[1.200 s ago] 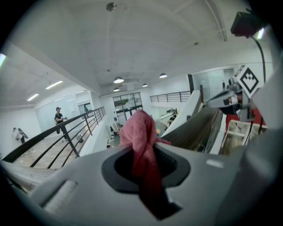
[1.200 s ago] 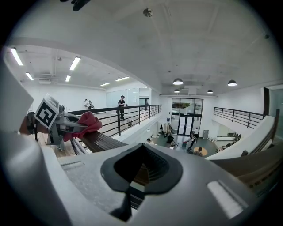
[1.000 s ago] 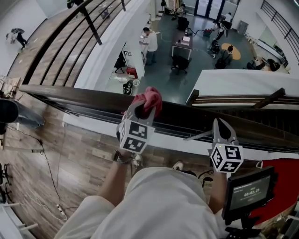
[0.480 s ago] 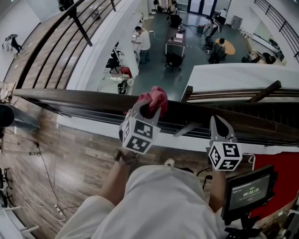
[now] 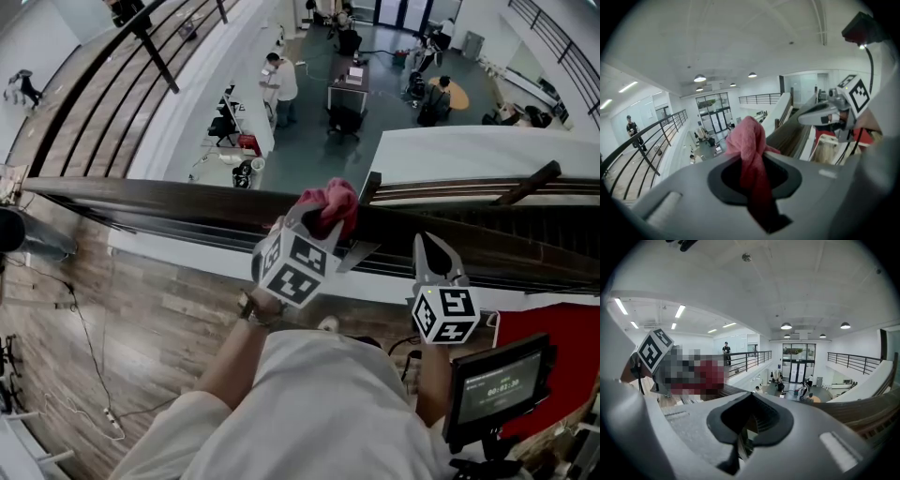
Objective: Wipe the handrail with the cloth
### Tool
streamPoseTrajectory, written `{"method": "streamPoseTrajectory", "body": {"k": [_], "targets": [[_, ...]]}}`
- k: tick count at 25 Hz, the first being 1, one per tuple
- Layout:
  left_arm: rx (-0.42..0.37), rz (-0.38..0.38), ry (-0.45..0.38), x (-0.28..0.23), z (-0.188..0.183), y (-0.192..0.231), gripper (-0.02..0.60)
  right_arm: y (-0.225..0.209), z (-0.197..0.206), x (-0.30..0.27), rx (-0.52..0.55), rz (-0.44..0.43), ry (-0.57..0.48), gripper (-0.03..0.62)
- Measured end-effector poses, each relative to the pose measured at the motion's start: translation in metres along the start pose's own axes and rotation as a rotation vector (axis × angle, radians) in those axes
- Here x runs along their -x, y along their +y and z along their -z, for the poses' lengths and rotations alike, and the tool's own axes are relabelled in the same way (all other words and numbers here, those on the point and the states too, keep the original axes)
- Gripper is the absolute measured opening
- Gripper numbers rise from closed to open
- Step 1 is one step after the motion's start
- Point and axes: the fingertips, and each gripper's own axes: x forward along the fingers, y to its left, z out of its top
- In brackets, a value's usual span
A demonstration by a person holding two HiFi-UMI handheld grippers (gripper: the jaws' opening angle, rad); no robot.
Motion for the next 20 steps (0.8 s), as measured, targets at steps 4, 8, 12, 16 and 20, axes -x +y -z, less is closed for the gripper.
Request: {"method": "streamPoseTrajectory", "body": {"k": [4, 8, 12, 16, 20], "targets": [[-0.017, 0.063, 0.004, -0.012, -0.008, -0.021, 0.077, 0.0, 0.005, 0.003, -0.005, 0.0, 0.001, 0.003], [-0.041, 0.123, -0.007, -0.025, -0.014, -0.041, 0.077, -0.001, 0.01, 0.004, -0.015, 0.006, 0.002, 0.003], [-0.007, 0.236, -0.047, -0.043, -0.038, -0.087, 0.077, -0.02, 0.012, 0.015, -0.026, 0.003, 0.004, 0.003], [0.032, 0.332, -0.084, -0.046, -0.058, -0.123, 0.077, -0.03, 0.015, 0.026, -0.034, -0.016, 0.023, 0.003], [0.063, 0.415, -0.073, -0.038, -0.027, -0.129, 0.077, 0.001, 0.036, 0.014, -0.039, -0.057, 0.067, 0.003]]}}
